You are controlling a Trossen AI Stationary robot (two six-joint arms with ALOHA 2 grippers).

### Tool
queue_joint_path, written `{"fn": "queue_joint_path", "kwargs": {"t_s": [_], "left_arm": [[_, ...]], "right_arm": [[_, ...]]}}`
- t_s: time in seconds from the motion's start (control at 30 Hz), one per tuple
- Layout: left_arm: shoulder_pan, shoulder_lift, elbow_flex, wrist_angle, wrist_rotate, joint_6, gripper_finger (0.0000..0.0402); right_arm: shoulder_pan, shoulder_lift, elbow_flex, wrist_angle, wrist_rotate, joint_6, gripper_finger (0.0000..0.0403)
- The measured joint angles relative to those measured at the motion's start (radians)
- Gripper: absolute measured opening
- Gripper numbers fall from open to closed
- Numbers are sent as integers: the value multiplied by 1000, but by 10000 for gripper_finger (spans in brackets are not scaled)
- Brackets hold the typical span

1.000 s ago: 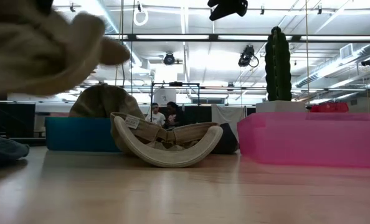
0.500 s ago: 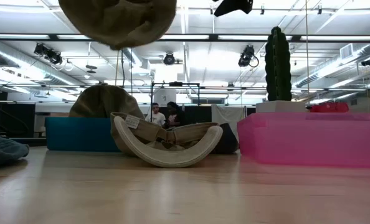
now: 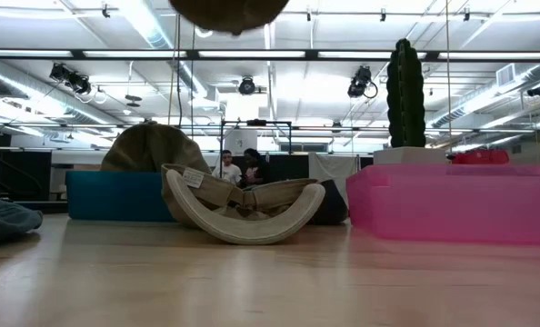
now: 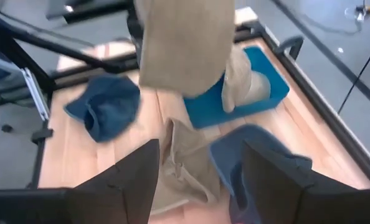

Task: Pick & Place hat
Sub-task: Put the bottom brown cap into the blue bin

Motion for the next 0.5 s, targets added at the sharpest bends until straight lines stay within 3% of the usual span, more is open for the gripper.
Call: {"fn": "queue_joint_path", "kwargs": {"t_s": [0.37, 0.5], "left_arm": [[43, -53, 3, 209, -29, -221, 13], [43, -63, 3, 315, -30, -306, 13]], "right_arm": [[3, -50, 0, 209, -14, -142, 228], [3, -47, 0, 264, 36, -161, 228]]}}
